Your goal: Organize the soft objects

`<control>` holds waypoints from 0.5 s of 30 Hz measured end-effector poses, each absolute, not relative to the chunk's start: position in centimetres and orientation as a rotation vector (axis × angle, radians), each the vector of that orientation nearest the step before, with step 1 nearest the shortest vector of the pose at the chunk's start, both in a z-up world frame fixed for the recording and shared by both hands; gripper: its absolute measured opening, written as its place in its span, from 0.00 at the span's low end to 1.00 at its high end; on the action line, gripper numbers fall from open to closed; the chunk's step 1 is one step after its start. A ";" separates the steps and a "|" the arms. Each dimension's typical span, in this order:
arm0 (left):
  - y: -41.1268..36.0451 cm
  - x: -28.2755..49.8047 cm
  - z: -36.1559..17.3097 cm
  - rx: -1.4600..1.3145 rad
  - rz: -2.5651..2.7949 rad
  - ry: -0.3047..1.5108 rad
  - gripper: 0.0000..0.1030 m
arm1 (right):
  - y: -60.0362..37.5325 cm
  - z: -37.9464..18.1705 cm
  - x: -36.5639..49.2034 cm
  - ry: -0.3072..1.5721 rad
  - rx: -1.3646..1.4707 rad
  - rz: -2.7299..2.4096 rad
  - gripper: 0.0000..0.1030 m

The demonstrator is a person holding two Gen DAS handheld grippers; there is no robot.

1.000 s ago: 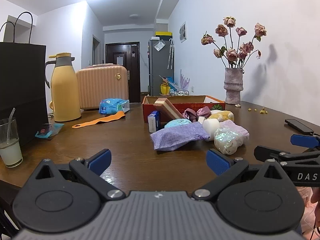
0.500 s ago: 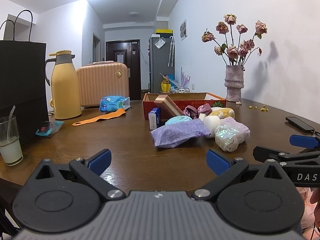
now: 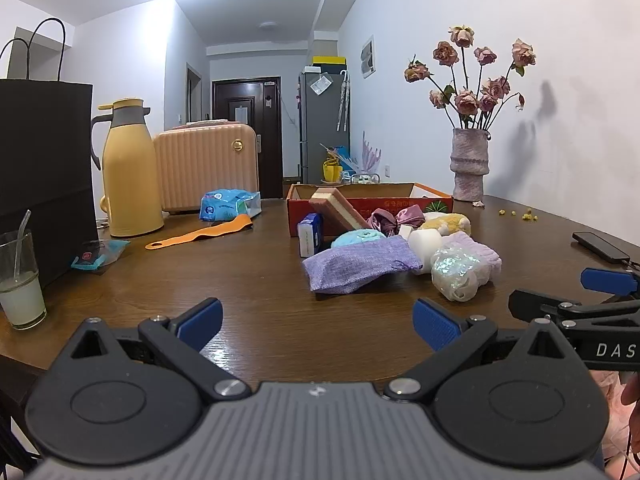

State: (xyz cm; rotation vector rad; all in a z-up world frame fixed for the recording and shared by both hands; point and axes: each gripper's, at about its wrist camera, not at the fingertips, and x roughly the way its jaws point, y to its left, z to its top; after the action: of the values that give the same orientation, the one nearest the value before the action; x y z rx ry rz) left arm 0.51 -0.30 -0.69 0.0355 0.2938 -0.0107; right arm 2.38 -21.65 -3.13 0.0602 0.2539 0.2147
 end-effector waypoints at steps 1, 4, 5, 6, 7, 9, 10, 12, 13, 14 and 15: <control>-0.3 0.5 -0.7 0.035 -0.010 0.295 1.00 | -21.6 -3.1 2.4 0.254 0.060 0.214 1.00; -0.3 0.5 -0.7 0.034 -0.011 0.297 1.00 | -21.6 -3.2 2.4 0.256 0.060 0.213 1.00; -0.3 0.5 -0.7 0.034 -0.011 0.297 1.00 | -21.6 -3.2 2.4 0.255 0.060 0.214 1.00; -0.3 0.5 -0.7 0.034 -0.011 0.296 1.00 | -21.6 -3.2 2.4 0.254 0.061 0.214 1.00; -0.3 0.5 -0.7 0.034 -0.012 0.297 1.00 | -21.6 -3.2 2.4 0.254 0.060 0.214 1.00; -0.4 0.5 -0.7 0.034 -0.014 0.298 1.00 | -21.6 -3.2 2.4 0.257 0.060 0.214 1.00; -0.4 0.5 -0.7 0.035 -0.014 0.298 1.00 | -21.6 -3.2 2.4 0.257 0.060 0.214 1.00; -0.4 0.5 -0.7 0.033 -0.014 0.299 1.00 | -21.7 -3.2 2.4 0.256 0.061 0.213 1.00; -0.4 0.5 -0.7 0.034 -0.014 0.297 1.00 | -21.7 -3.2 2.4 0.254 0.063 0.212 1.00; -0.4 0.5 -0.8 0.035 -0.015 0.296 1.00 | -21.7 -3.2 2.3 0.251 0.064 0.212 1.00; -0.4 0.5 -0.7 0.035 -0.016 0.298 1.00 | -21.7 -3.2 2.2 0.248 0.065 0.211 1.00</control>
State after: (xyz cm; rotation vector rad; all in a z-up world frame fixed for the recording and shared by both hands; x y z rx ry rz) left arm 0.53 -0.44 -0.75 0.0346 0.2979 -0.0157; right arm 2.24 -21.74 -3.16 0.0645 0.2478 0.2114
